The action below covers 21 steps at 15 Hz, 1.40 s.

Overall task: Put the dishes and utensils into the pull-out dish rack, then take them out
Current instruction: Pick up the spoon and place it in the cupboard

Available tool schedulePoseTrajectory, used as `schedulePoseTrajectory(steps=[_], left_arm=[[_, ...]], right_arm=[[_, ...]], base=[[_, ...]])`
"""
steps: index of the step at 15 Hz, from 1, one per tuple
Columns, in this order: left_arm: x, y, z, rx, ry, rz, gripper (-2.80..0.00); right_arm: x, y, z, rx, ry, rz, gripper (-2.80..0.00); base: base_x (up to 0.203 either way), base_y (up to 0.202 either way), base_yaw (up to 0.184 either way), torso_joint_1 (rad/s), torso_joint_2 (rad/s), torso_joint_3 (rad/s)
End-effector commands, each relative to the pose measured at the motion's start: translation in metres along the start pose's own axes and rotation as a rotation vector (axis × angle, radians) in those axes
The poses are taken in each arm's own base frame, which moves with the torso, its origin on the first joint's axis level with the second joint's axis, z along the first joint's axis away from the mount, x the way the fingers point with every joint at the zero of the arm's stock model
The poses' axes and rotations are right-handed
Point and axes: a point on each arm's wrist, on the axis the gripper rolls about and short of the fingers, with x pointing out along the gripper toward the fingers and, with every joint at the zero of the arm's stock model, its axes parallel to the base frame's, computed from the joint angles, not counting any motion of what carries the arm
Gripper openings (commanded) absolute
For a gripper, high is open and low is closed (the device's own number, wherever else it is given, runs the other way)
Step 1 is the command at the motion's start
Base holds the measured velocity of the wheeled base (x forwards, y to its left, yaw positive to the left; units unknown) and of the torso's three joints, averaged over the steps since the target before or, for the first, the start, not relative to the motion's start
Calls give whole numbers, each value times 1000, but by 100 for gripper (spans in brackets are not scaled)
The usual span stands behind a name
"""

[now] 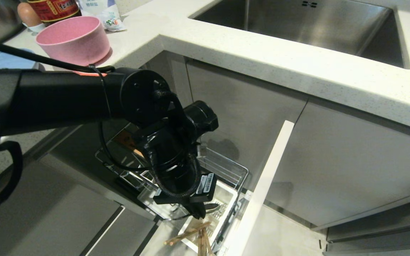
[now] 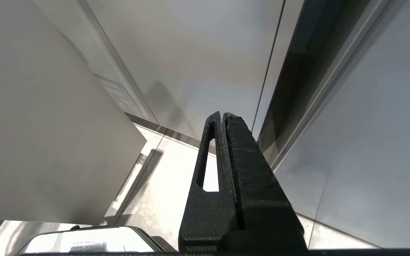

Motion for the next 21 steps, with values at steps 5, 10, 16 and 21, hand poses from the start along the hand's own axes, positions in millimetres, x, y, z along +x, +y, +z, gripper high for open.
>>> schedulePoseTrajectory(steps=[5,10,16,21], left_arm=[[21,-3,15,-13,37,5,-280],[34,-4,25,-18,49,14,-280],[44,3,40,-43,35,10,-280],[52,10,51,-59,8,0,-280]], right_arm=[[0,0,0,0,-5,0,-280],[0,0,0,1,-4,0,-280],[0,0,0,0,-5,-1,-280],[0,0,0,1,-3,0,-280]], base=[[0,0,0,0,0,0],[0,0,0,0,0,0],[0,0,0,0,0,0],[0,0,0,0,0,0]])
